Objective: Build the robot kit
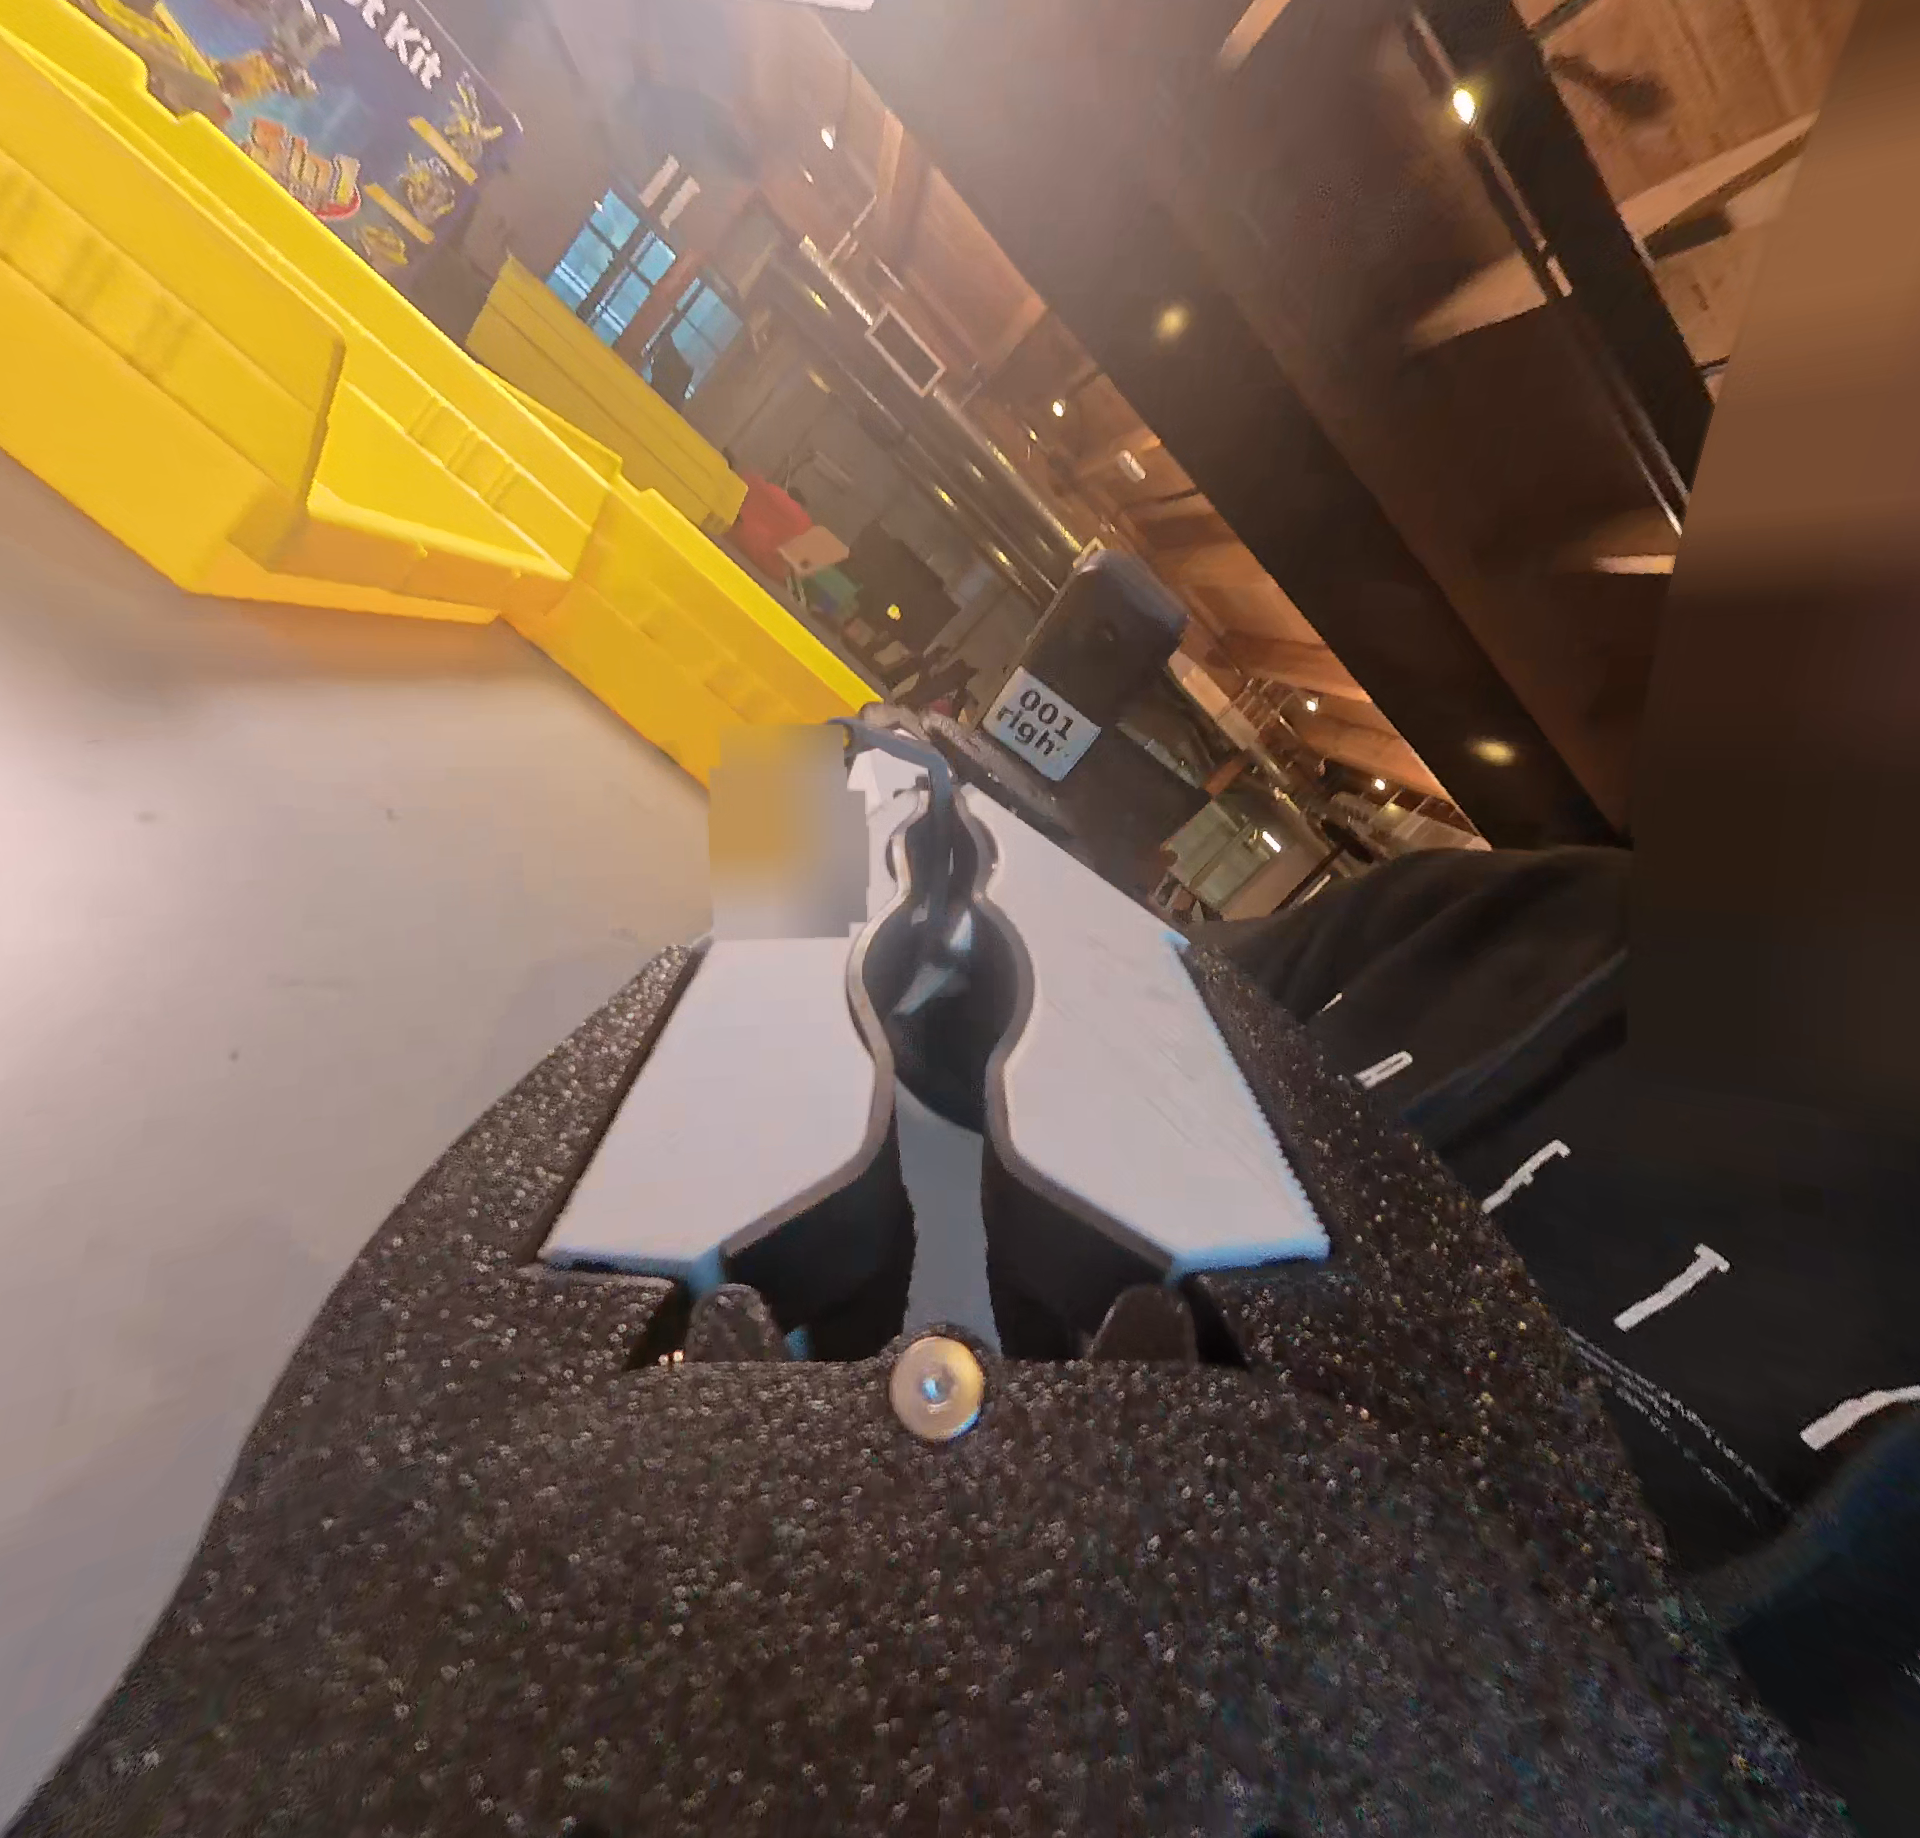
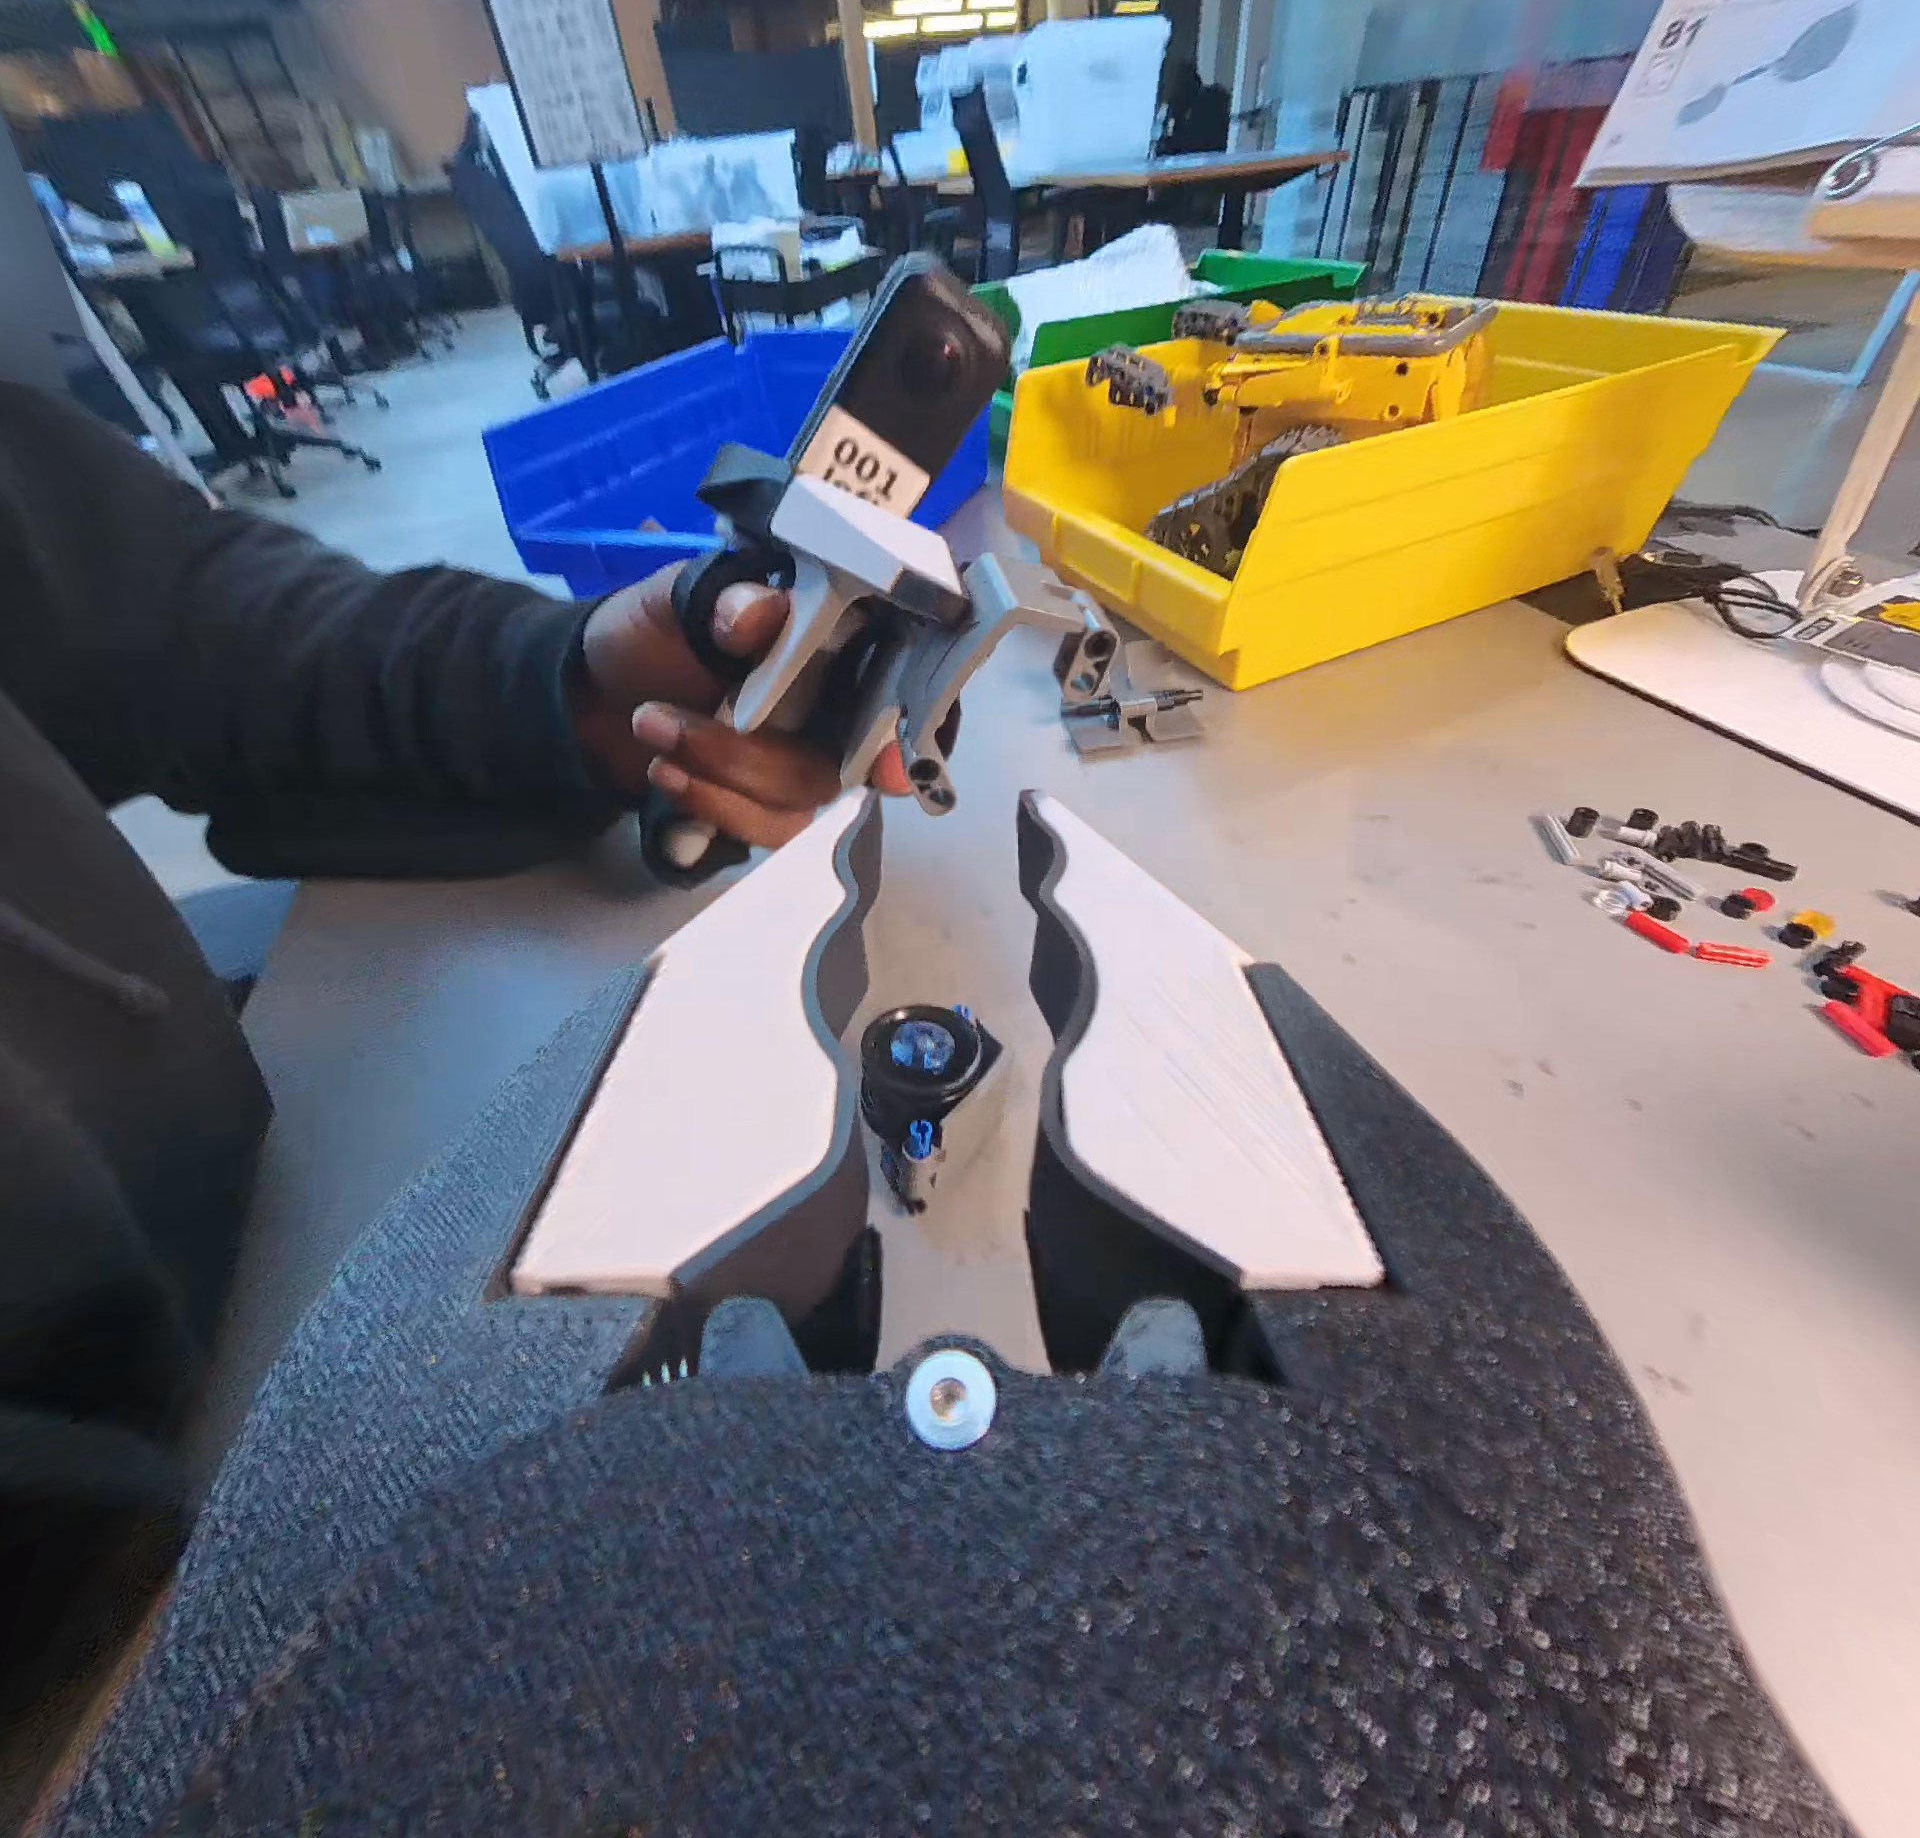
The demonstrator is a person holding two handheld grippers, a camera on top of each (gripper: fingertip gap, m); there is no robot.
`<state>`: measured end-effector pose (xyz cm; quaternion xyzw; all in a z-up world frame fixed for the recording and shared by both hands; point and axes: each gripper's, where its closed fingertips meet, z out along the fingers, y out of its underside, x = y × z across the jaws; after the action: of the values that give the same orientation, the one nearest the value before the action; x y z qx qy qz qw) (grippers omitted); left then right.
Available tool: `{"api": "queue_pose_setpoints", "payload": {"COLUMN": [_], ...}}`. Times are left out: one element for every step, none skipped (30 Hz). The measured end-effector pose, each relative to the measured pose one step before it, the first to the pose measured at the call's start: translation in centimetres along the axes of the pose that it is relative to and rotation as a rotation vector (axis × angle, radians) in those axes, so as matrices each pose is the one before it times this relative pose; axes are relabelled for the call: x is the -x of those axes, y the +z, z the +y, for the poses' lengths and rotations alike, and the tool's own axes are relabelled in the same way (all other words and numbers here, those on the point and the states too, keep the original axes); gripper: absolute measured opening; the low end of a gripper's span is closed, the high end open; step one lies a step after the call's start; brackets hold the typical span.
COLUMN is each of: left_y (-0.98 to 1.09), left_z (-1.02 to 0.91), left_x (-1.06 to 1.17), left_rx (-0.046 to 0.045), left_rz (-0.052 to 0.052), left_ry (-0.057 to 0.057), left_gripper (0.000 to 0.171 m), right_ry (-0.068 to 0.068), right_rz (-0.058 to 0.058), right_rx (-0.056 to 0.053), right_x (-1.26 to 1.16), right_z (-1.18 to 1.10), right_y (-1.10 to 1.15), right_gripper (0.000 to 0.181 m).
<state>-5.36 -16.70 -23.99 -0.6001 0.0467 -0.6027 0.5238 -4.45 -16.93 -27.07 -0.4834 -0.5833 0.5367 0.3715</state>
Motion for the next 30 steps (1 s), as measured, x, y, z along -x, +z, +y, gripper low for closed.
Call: {"api": "queue_pose_setpoints", "payload": {"left_y": [0.203, 0.185, 0.169, 0.191, 0.225, 0.217, 0.174, 0.140, 0.103, 0.006, -0.073, -0.114, -0.150, -0.157, -0.160, -0.180, -0.178, -0.162, -0.111, -0.057, -0.016, -0.009, 0.021, 0.053, 0.087, 0.124, 0.111, 0.136, 0.141, 0.143], "left_z": [-0.224, -0.133, -0.095, -0.094, -0.003, 0.133, 0.184, 0.132, 0.059, 0.034, 0.017, 0.042, 0.091, 0.120, 0.126, 0.074, 0.085, 0.184, 0.261, 0.337, 0.333, 0.206, -0.003, -0.135, -0.155, -0.118, -0.061, 0.051, 0.212, 0.329], "left_x": [0.043, 0.028, -0.077, -0.189, -0.241, -0.117, -0.008, -0.025, -0.047, -0.016, 0.041, 0.058, 0.085, 0.091, 0.045, -0.045, -0.083, -0.164, -0.193, -0.043, 0.032, -0.037, -0.115, -0.203, -0.216, -0.212, -0.217, -0.119, 0.009, 0.087], "left_rx": [-0.02370, -0.01893, -0.01691, -0.01842, -0.01277, -0.00211, 0.00270, 0.00025, -0.00211, -0.00047, 0.00174, 0.00521, 0.00870, 0.01139, 0.01268, 0.01314, 0.01956, 0.03058, 0.03666, 0.03869, 0.03278, 0.01707, -0.00290, -0.01656, -0.02156, -0.01946, -0.01605, -0.00815, 0.00654, 0.01887], "left_rz": [-0.0061, -0.0050, 0.0020, 0.0111, 0.0146, 0.0058, -0.0023, -0.0002, 0.0038, 0.0036, 0.0012, 0.0004, -0.0013, -0.0007, 0.0021, 0.0053, 0.0069, 0.0142, 0.0206, 0.0153, 0.0116, 0.0175, 0.0264, 0.0361, 0.0424, 0.0458, 0.0435, 0.0259, 0.0058, -0.0059], "left_ry": [-0.0032, -0.0010, -0.0047, -0.0112, -0.0137, -0.0065, 0.0034, 0.0046, 0.0000, -0.0003, 0.0014, 0.0003, -0.0006, -0.0004, 0.0004, 0.0056, 0.0098, 0.0087, -0.0035, -0.0172, -0.0241, -0.0306, -0.0435, -0.0589, -0.0758, -0.0812, -0.0623, -0.0334, -0.0129, -0.0043], "left_gripper": [0.000, 0.000, 0.000, 0.000, 0.000, 0.000, 0.000, 0.000, 0.000, 0.000, 0.000, 0.000, 0.000, 0.002, 0.002, 0.002, 0.002, 0.002, 0.005, 0.012, 0.021, 0.029, 0.035, 0.039, 0.042, 0.043, 0.045, 0.041, 0.038, 0.035], "right_ry": [0.0180, 0.0191, 0.0197, 0.0185, 0.0121, 0.0027, -0.0006, -0.0019, -0.0051, -0.0078, -0.0157, -0.0267, -0.0316, -0.0319, -0.0365, -0.0492, -0.0593, -0.0566, -0.0513, -0.0476, -0.0361, -0.0129, 0.0017, 0.0026, -0.0058, -0.0187, -0.0254, -0.0217, -0.0151, -0.0106], "right_rz": [0.0056, 0.0034, -0.0073, -0.0134, -0.0024, 0.0019, 0.0005, 0.0005, -0.0067, -0.0098, -0.0072, 0.0048, 0.0024, 0.0011, -0.0019, 0.0080, 0.0112, 0.0016, -0.0025, -0.0042, -0.0155, -0.0162, -0.0180, -0.0228, -0.0216, -0.0200, -0.0147, -0.0094, -0.0064, -0.0048], "right_rx": [-0.0241, -0.0209, -0.0110, 0.0010, -0.0032, -0.0094, -0.0049, 0.0006, 0.0023, 0.0014, 0.0022, 0.0094, 0.0130, 0.0123, 0.0133, 0.0177, 0.0239, 0.0295, 0.0261, 0.0171, 0.0126, 0.0047, -0.0071, -0.0086, -0.0025, 0.0009, -0.0010, 0.0020, 0.0053, 0.0031], "right_x": [-0.119, -0.098, 0.041, 0.123, 0.008, 0.003, 0.033, 0.036, 0.148, 0.207, 0.174, -0.040, -0.052, -0.022, 0.061, -0.046, -0.061, 0.073, 0.183, 0.268, 0.470, 0.424, 0.381, 0.443, 0.429, 0.457, 0.423, 0.346, 0.270, 0.216], "right_z": [-0.338, -0.296, -0.181, -0.038, -0.101, -0.162, -0.088, -0.005, 0.023, -0.001, -0.040, -0.021, 0.002, -0.029, -0.023, 0.026, 0.109, 0.212, 0.230, 0.163, 0.134, 0.031, -0.103, -0.089, 0.002, 0.031, -0.017, -0.013, 0.017, -0.009], "right_y": [-0.068, -0.071, -0.029, -0.003, -0.005, -0.030, 0.002, 0.030, 0.038, 0.001, -0.034, -0.095, -0.127, -0.152, -0.191, -0.239, -0.255, -0.235, -0.162, -0.083, 0.022, 0.106, 0.167, 0.180, 0.180, 0.157, 0.140, 0.131, 0.116, 0.067], "right_gripper": [0.023, 0.020, 0.020, 0.020, 0.020, 0.020, 0.020, 0.017, 0.015, 0.010, 0.009, 0.009, 0.009, 0.009, 0.009, 0.008, 0.008, 0.008, 0.008, 0.007, 0.007, 0.008, 0.008, 0.007, 0.007, 0.007, 0.007, 0.007, 0.007, 0.007]}}
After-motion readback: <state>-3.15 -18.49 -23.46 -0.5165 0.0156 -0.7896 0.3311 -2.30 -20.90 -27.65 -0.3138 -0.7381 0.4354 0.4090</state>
